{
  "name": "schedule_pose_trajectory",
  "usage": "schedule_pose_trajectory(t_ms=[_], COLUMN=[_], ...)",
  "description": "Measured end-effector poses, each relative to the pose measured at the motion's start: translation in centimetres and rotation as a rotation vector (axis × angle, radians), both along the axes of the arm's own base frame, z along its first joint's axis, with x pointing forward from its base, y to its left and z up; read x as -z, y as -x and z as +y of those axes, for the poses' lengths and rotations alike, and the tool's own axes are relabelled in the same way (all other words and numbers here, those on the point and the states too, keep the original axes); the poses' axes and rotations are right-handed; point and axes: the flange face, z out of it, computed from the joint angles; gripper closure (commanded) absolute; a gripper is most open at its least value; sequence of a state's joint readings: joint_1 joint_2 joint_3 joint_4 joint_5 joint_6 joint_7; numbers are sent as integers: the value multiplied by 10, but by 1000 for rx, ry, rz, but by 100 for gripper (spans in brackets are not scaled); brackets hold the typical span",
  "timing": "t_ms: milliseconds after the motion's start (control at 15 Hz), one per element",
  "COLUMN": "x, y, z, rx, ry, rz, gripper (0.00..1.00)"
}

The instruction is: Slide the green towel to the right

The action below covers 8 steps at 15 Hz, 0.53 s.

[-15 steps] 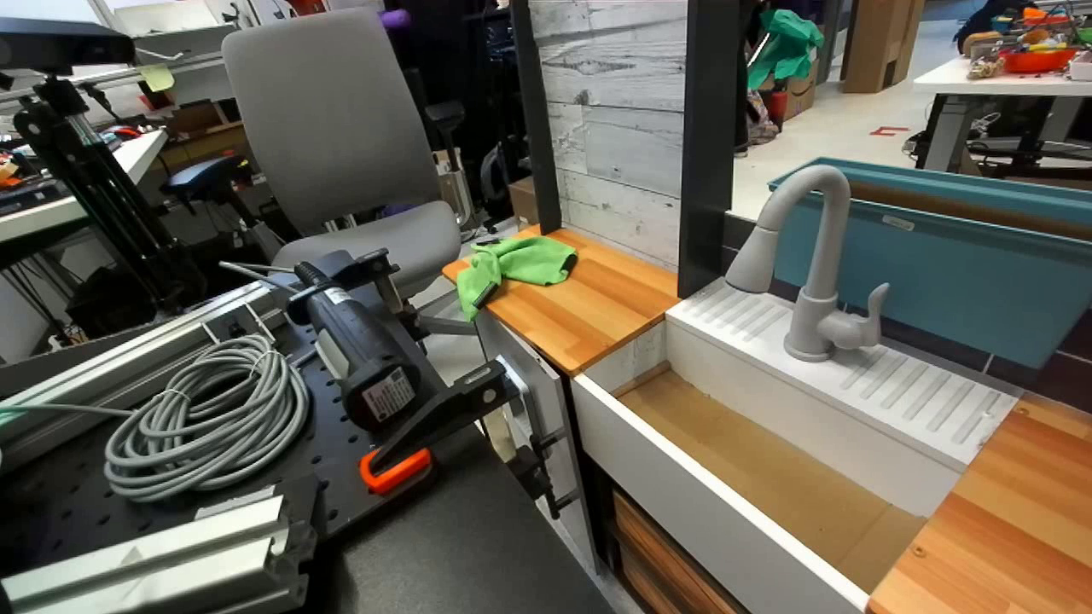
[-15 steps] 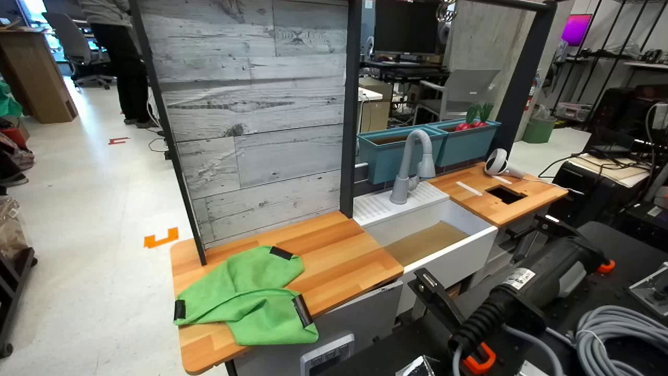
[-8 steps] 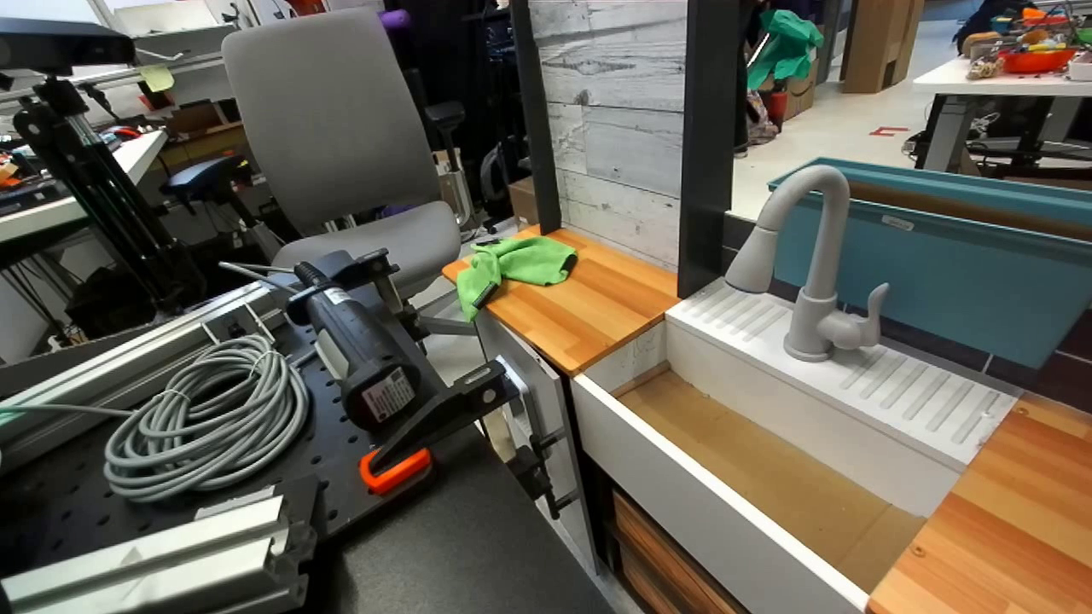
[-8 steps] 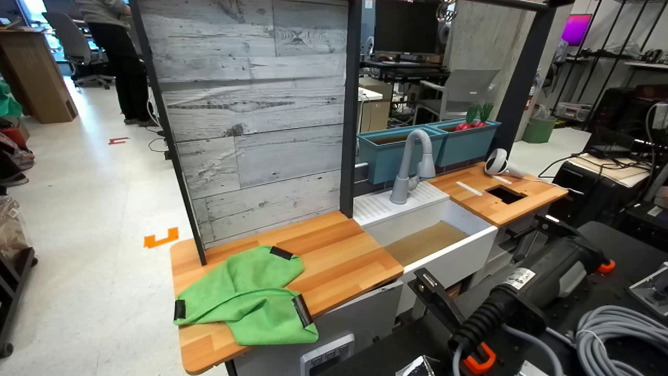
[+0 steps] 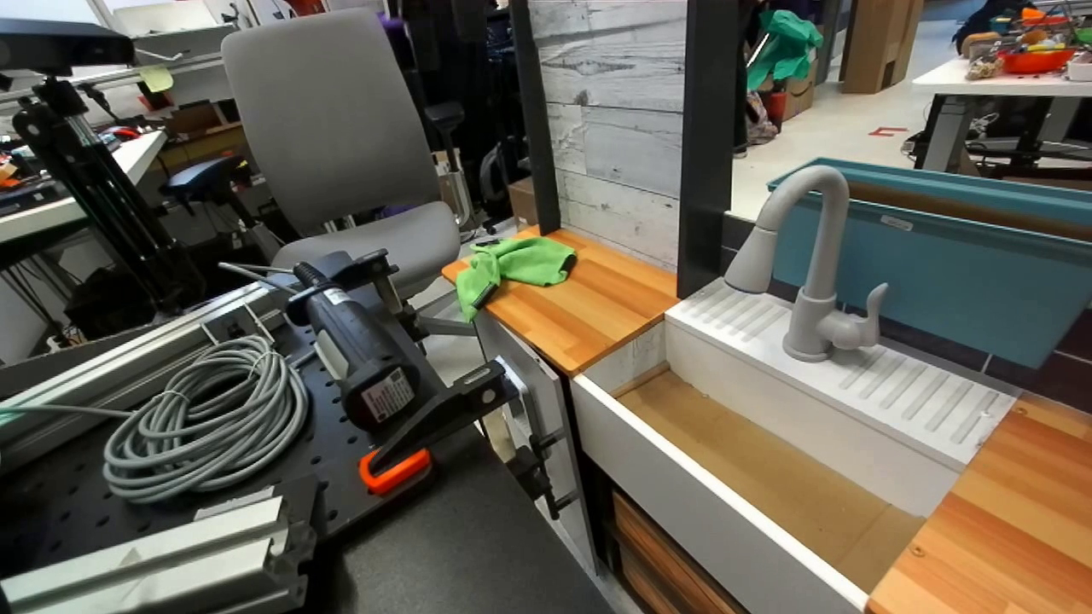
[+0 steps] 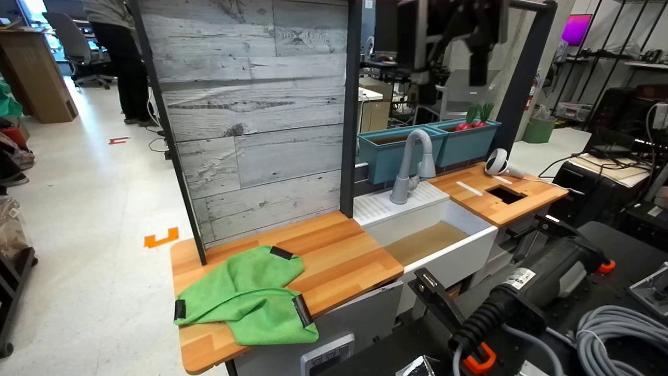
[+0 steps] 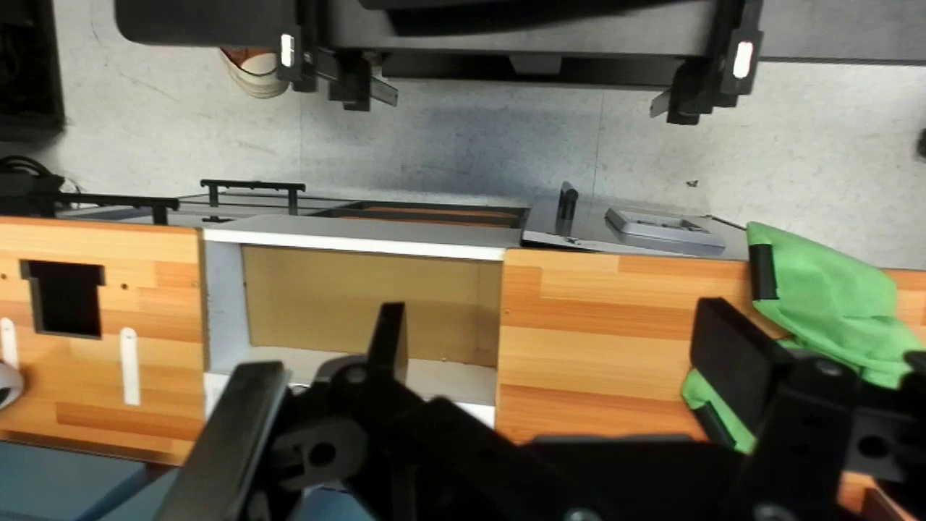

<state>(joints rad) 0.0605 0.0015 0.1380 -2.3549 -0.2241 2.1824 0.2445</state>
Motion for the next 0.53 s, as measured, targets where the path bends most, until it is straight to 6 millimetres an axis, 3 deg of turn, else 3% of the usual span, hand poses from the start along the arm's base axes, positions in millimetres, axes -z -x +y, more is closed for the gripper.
schedule_pose_trajectory(t_ms=[400, 533], x=[102, 126], y=[-19, -26], z=[116, 142], rx=[-131, -145], ry=[8, -5], rz=[0, -5], gripper=[0, 0])
